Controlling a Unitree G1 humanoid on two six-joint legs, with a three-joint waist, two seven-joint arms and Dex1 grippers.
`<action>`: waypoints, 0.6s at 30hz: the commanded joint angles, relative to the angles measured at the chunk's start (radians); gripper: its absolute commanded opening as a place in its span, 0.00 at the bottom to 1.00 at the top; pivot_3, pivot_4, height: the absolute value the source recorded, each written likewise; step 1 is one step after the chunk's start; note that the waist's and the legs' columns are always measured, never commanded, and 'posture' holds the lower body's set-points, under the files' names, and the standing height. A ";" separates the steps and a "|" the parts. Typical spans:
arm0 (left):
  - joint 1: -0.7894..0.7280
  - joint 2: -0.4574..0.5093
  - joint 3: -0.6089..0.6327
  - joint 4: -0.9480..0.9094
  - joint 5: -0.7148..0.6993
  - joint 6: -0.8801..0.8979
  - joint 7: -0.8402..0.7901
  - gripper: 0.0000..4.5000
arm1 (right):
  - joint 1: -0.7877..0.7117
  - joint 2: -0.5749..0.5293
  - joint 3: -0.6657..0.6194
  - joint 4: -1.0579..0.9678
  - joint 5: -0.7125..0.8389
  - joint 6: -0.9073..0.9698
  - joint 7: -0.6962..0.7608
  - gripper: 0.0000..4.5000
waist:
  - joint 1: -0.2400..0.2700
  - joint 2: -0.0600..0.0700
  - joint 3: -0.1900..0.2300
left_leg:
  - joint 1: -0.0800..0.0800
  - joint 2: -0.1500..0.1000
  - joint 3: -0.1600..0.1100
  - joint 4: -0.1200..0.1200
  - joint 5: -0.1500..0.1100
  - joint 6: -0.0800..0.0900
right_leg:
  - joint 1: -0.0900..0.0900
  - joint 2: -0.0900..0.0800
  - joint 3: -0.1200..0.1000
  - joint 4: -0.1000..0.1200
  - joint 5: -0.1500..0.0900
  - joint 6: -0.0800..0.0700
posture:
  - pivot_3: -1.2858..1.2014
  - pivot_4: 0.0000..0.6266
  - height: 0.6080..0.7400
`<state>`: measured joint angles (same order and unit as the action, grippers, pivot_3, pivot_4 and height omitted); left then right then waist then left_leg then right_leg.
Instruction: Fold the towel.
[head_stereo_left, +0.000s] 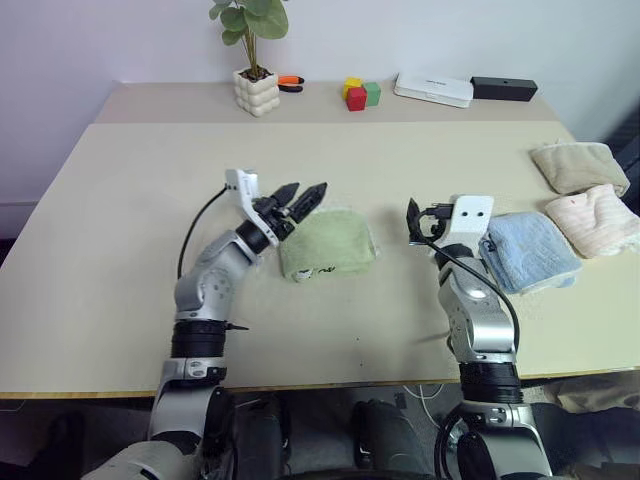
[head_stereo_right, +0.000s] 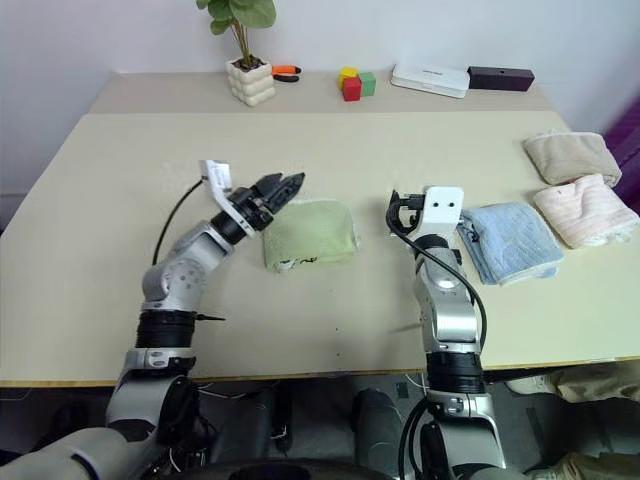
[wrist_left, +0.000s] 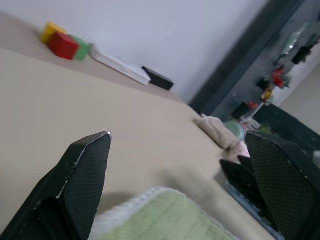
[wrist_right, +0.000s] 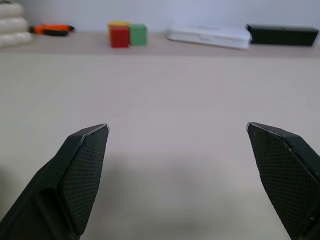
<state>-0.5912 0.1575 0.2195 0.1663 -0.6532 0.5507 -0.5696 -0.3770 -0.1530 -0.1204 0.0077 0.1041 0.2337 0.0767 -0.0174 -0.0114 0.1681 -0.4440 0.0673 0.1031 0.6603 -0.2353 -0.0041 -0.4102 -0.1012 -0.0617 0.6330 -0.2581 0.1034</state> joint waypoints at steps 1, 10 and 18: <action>0.001 0.082 0.104 -0.064 -0.156 0.181 0.018 0.99 | -0.038 -0.046 0.035 -0.070 0.114 -0.016 0.207 1.00 | -0.002 0.000 0.000 | 0.000 0.000 0.000 0.000 0.000 0.000 | 0.000 0.000 0.000 0.000 0.000 0.000 | 0.52 0.24 0.96; 0.052 0.311 0.168 0.025 -0.356 0.677 -0.012 0.99 | -0.004 -0.300 0.100 -0.292 0.367 0.149 0.676 1.00 | 0.011 -0.001 0.001 | 0.000 0.000 -0.001 0.000 0.000 0.000 | 0.001 0.000 0.000 0.000 -0.001 0.001 | 0.52 0.24 0.96; 0.089 0.280 0.126 0.093 -0.356 0.821 -0.032 0.99 | -0.010 -0.345 0.128 -0.298 0.371 0.171 0.745 1.00 | 0.005 -0.001 0.001 | 0.001 0.000 -0.001 0.000 0.000 -0.001 | 0.001 0.000 0.000 0.000 -0.001 0.001 | 0.52 0.24 0.96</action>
<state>-0.5040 0.4528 0.3652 0.2701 -0.9945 1.3461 -0.5962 -0.3821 -0.4989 0.0089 -0.2599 0.4654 0.4089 0.8238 -0.0121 -0.0123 0.1688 -0.4433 0.0673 0.1023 0.6606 -0.2351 -0.0049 -0.4092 -0.1015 -0.0620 0.6332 -0.2587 0.1039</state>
